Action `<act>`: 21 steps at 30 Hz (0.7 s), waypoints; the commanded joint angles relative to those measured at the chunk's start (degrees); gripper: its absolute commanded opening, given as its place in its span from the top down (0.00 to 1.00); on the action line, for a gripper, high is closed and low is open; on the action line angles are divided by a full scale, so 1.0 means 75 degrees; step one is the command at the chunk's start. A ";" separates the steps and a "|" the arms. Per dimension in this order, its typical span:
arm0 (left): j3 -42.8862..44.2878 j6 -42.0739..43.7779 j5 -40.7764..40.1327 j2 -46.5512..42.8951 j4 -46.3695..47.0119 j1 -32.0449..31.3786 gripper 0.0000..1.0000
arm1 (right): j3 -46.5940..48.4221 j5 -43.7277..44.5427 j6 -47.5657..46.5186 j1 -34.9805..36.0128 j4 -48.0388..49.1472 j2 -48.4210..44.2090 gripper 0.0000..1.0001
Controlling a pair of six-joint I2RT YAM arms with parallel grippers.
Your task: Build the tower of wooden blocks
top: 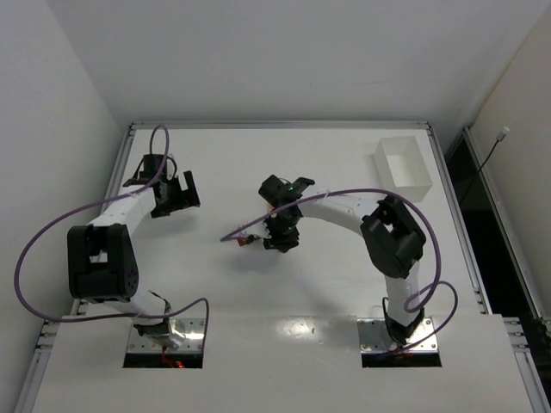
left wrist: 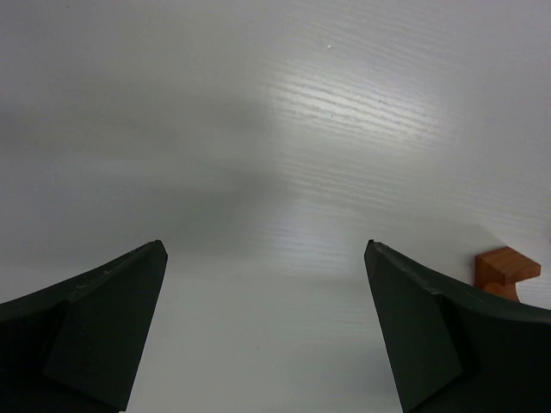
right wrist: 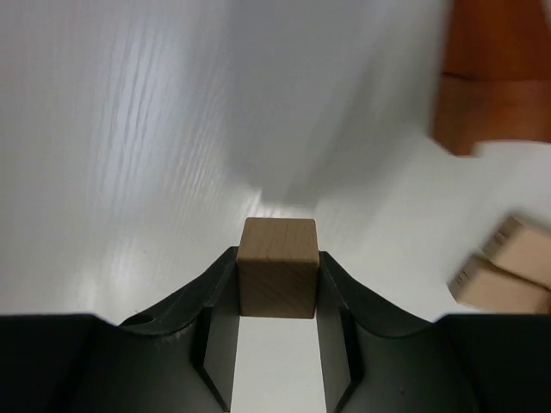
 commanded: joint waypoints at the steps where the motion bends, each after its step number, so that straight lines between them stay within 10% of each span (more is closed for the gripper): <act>1: -0.0315 -0.0010 -0.0259 -0.0752 0.0321 0.0107 0.00 | 0.1105 -0.0704 0.2421 0.0057 -0.0052 -0.1094 1.00; 11: -0.0331 -0.0256 -0.0810 -0.1245 0.0170 0.0107 0.00 | 0.3239 0.0874 0.8834 -0.0095 -0.0287 -0.0265 1.00; 21: 0.0151 -0.0326 -0.1244 -0.1081 -0.0322 0.0107 0.00 | 0.3565 0.3771 1.0923 -0.0105 -0.0193 0.0380 1.00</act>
